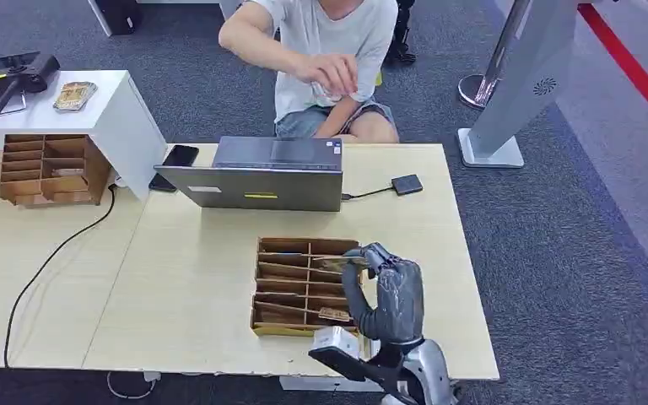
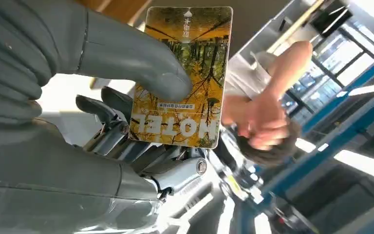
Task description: Pass the card to the sensor for recognition and then transmit it.
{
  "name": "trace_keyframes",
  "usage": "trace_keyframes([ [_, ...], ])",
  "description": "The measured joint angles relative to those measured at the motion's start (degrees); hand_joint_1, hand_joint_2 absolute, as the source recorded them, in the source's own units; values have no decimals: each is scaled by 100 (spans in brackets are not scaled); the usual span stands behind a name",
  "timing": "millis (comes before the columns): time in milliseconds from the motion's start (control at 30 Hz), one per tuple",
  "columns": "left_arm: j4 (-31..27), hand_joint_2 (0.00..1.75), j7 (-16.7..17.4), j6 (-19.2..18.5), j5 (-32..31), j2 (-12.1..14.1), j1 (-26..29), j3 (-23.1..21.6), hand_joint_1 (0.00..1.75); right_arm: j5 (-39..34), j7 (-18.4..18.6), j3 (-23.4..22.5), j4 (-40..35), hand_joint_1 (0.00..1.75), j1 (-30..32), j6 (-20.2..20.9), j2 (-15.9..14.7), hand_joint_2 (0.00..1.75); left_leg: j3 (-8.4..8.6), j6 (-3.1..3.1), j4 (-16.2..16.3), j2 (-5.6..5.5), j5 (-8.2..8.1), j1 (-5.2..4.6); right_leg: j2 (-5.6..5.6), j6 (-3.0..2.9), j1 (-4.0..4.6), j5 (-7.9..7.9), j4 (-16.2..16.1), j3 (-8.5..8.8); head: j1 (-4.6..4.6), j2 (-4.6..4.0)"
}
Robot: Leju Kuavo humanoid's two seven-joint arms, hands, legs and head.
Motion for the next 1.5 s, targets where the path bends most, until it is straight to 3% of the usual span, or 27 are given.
trace_keyframes([
  [133, 0, 0, -92, 4, 114, -2, 1, 50, 0, -1561, -647, -37, -417, 175, 442, 134, -157, 175, -1, 1, 0, 0, -1, 0, 0, 0, 0, 0, -1, -1, 0, 0],
  [367, 0, 0, -101, 13, 188, -4, 0, 109, 0, -2189, -843, -188, -572, 175, 731, 293, -238, 175, 0, 2, 0, 0, -2, 0, 0, 0, 0, 0, -1, -1, -2, 0],
  [500, 0, 0, -101, 33, 242, -11, 0, 177, 0, -2779, -966, -343, -596, 175, 923, 631, -254, 175, -1, 2, 0, 0, -2, 0, 0, 0, 0, 0, -1, -1, -2, 0],
  [900, 0, 0, -101, 44, 247, -11, -2, 197, 0, -3245, -837, -618, -446, 175, 1138, 1178, -297, 175, -1, 2, 0, 0, -2, 0, 0, 0, 0, 0, -1, -1, -2, 0],
  [1500, -2, 0, -107, 26, 214, -11, -2, 197, 0, -3326, -675, -728, -186, 175, 1185, 1281, -334, 175, -1, 2, 0, 0, -2, 0, 0, 0, 0, 0, -1, -1, -2, 0],
])
